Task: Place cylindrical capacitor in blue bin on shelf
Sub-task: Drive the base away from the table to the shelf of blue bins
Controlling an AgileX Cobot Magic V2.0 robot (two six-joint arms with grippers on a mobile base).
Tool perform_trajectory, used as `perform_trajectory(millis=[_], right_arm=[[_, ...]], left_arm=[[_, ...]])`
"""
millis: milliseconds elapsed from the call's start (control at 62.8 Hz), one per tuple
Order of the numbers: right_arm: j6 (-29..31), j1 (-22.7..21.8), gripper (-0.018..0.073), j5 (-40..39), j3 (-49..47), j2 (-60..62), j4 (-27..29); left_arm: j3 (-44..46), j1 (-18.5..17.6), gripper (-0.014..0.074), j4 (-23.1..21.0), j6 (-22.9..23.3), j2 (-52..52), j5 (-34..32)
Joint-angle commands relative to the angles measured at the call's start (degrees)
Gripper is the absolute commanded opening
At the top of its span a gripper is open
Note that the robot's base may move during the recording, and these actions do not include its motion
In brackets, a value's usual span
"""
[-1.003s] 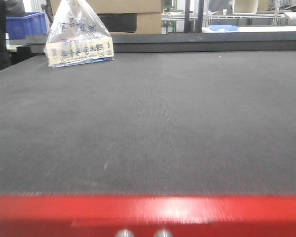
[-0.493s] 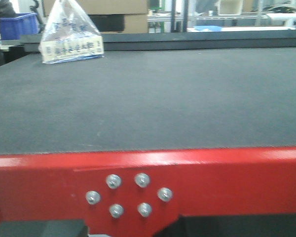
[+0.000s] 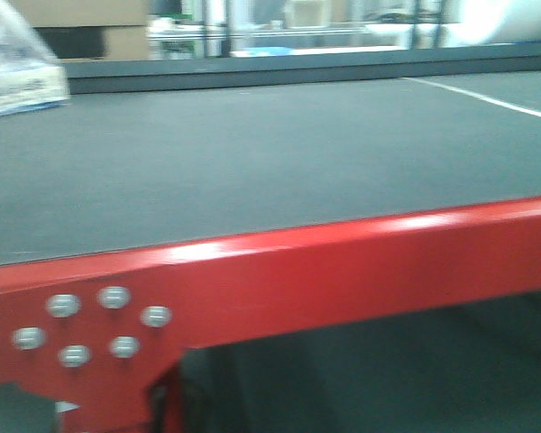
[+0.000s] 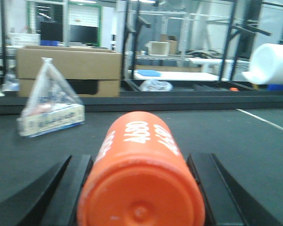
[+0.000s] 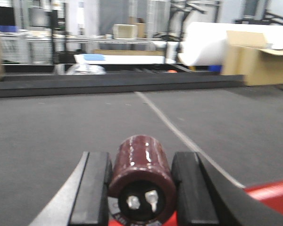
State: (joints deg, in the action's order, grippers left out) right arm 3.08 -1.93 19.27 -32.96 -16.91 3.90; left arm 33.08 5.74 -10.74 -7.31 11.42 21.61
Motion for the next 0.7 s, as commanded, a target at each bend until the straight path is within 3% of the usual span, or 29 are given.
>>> perform_trajectory(millis=[0, 684], right_arm=[[0.2, -0.3, -0.0163, -1.7, -0.3, 0.3, -0.3], [0.2, -0.3, -0.0163, -1.7, -0.3, 0.3, -0.3]], left_arm=[[0.1, -0.2, -0.0111, -0.5, 0.0, -0.3, -1.1], [0.1, -0.2, -0.0111, -0.5, 0.0, -0.3, -1.2]])
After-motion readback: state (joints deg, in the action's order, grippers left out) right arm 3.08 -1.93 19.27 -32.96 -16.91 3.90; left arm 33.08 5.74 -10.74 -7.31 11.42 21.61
